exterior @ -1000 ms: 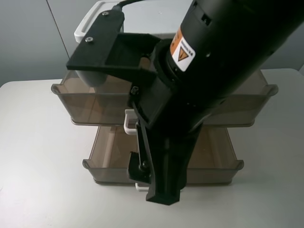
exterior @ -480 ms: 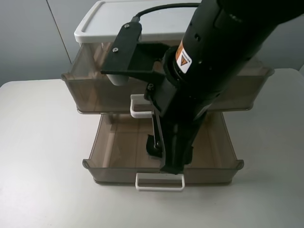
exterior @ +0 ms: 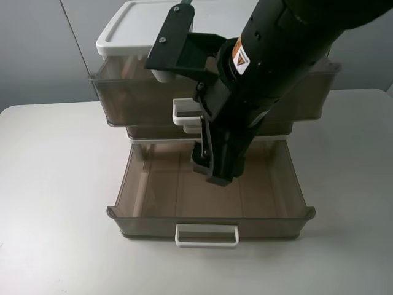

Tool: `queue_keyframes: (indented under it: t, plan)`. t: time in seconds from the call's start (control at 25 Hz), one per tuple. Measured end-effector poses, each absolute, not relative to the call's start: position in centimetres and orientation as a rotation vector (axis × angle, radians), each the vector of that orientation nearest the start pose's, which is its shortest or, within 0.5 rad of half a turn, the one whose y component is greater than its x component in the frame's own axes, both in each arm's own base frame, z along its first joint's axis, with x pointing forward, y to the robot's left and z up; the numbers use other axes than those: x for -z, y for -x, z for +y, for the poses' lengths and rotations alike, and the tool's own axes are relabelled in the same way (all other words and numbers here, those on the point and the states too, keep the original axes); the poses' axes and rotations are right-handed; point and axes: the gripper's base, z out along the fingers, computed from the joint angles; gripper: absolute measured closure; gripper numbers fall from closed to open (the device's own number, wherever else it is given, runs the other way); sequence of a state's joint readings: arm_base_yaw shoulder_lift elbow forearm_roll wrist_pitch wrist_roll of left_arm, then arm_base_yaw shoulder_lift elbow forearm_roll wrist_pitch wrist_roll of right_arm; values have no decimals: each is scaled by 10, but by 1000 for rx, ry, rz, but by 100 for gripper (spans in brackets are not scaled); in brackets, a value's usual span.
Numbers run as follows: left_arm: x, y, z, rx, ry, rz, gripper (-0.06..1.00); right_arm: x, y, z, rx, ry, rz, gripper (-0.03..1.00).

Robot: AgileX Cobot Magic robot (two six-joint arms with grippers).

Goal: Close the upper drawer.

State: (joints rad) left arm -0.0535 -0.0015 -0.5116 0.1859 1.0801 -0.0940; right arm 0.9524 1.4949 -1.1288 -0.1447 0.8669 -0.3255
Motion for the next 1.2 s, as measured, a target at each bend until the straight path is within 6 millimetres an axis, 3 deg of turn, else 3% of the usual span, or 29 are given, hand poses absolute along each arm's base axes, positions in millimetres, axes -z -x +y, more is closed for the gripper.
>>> queue_keyframes:
  t: [0.36, 1.2]
  plan:
    - [-280, 7, 15, -130, 53, 2038, 20, -266, -206, 238, 33, 1632, 2110, 36]
    - [-280, 7, 15, -130, 53, 2038, 20, -265, -226, 243, 153, 1576, 1966, 35]
